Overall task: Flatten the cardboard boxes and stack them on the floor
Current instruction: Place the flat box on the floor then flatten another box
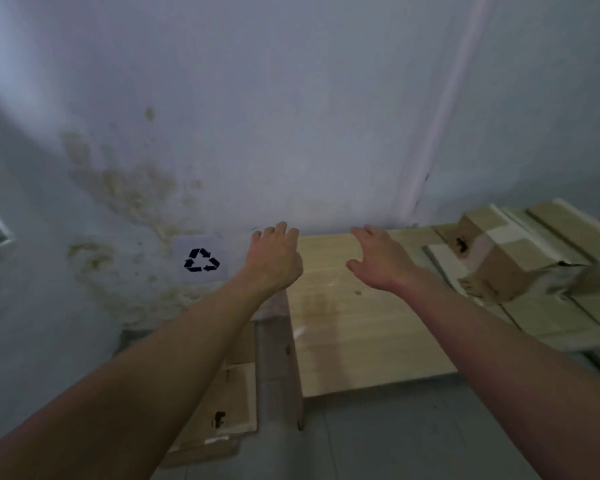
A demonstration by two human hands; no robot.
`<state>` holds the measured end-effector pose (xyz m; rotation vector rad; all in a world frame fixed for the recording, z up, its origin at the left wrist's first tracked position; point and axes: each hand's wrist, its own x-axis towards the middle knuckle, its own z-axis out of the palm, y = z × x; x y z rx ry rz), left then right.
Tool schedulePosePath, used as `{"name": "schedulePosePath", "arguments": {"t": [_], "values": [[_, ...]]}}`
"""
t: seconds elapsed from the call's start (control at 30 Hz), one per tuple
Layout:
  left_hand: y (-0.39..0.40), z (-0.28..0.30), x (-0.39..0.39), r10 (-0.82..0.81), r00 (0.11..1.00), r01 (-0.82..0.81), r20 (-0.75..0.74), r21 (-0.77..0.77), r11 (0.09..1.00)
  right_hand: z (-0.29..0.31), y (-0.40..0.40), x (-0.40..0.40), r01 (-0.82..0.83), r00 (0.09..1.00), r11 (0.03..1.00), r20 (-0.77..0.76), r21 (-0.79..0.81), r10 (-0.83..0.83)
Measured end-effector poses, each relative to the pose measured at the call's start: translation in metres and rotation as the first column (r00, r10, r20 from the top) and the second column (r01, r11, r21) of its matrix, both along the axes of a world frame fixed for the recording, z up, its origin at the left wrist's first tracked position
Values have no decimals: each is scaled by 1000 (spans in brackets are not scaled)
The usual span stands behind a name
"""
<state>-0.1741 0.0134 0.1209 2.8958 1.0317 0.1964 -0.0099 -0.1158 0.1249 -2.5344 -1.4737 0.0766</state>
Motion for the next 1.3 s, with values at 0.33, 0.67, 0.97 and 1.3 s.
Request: {"name": "schedulePosePath", "arguments": {"t": [0.33,0.67,0.97,1.3], "values": [[-119,31,175,-20,993,20,119,1,1000,20,-129,159,12,1000,1000,-4,28,-12],[-187,11,305,-48,994,49,99,-6,999,7,-193,290,44,992,999,-119,31,-40],[-187,-38,457,-63,988,77,139,-94,993,-49,-206,427,74,981,997,-179,-38,-79],[-201,-96,617,-19,997,45,78,-343,938,-120,-230,581,201,949,979,-242,-26,-201]]}}
